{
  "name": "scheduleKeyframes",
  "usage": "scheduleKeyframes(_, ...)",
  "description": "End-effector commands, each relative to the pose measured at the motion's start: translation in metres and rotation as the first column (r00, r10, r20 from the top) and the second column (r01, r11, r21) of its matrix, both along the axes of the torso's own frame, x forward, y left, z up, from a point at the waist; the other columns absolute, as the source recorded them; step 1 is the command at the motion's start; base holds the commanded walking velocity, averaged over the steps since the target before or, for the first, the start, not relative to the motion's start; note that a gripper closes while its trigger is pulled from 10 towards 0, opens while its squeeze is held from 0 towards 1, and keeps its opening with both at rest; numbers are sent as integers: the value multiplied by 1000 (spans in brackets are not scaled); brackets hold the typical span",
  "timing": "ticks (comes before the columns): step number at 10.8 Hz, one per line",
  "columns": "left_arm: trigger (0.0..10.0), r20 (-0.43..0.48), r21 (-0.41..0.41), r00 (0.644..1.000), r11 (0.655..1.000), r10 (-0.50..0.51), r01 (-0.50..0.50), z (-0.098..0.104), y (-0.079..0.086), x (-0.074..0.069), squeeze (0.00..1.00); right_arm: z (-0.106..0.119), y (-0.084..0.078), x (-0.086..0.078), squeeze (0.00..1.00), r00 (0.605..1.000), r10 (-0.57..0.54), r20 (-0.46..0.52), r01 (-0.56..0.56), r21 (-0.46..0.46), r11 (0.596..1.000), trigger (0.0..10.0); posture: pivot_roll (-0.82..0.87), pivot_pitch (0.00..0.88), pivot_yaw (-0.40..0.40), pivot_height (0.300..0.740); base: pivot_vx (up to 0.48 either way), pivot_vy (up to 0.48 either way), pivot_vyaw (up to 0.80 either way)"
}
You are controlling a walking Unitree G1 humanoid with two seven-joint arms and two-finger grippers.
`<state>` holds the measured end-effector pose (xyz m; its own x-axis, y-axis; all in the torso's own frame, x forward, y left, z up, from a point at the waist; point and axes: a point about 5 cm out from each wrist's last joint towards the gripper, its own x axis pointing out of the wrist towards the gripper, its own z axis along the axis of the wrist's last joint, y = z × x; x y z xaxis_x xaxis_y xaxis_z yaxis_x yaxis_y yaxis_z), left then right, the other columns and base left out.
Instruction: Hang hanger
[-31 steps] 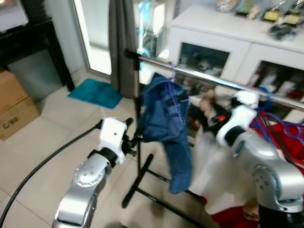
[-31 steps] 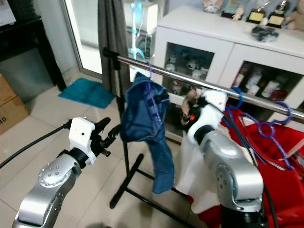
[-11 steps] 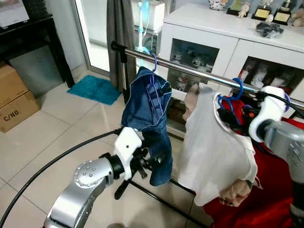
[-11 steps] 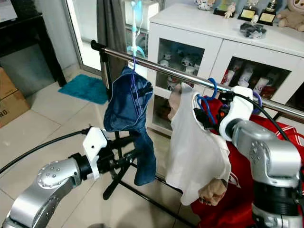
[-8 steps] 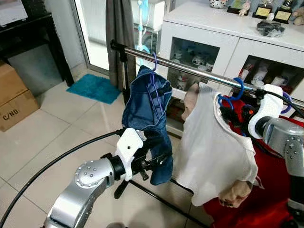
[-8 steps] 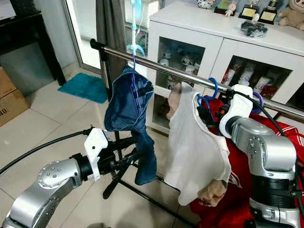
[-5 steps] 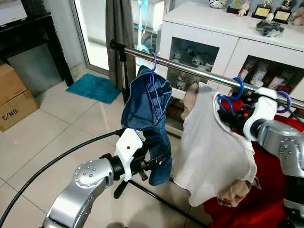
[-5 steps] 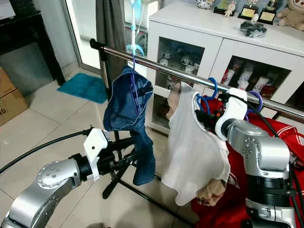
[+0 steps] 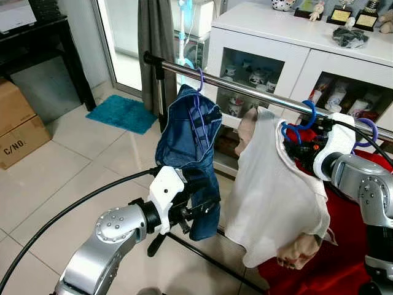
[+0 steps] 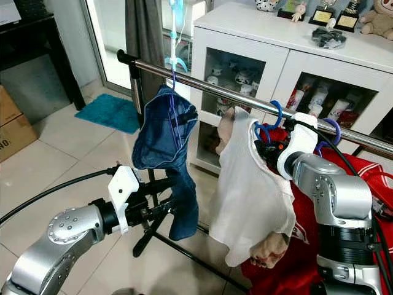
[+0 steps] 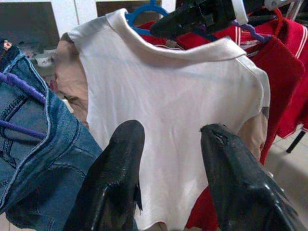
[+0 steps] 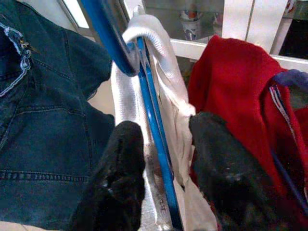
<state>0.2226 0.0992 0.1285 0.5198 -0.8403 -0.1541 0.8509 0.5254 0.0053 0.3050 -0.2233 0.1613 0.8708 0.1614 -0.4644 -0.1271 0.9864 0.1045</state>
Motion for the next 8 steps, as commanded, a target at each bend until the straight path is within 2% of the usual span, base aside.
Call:
scheduleKeyframes(1,10000,21,15,1000,1000,-15,15,3,-2,1,0,1,1,2,0,1000,3,7,-3,-2,1000,0,107,0,-46,740,0,0,0)
scheduleKeyframes(8,10000,35,35,999,999,-7,6,2,0,1,0,-3,7,1,0,999,25,35,-25,24,999,0,116,0,-42,740,0,0,0)
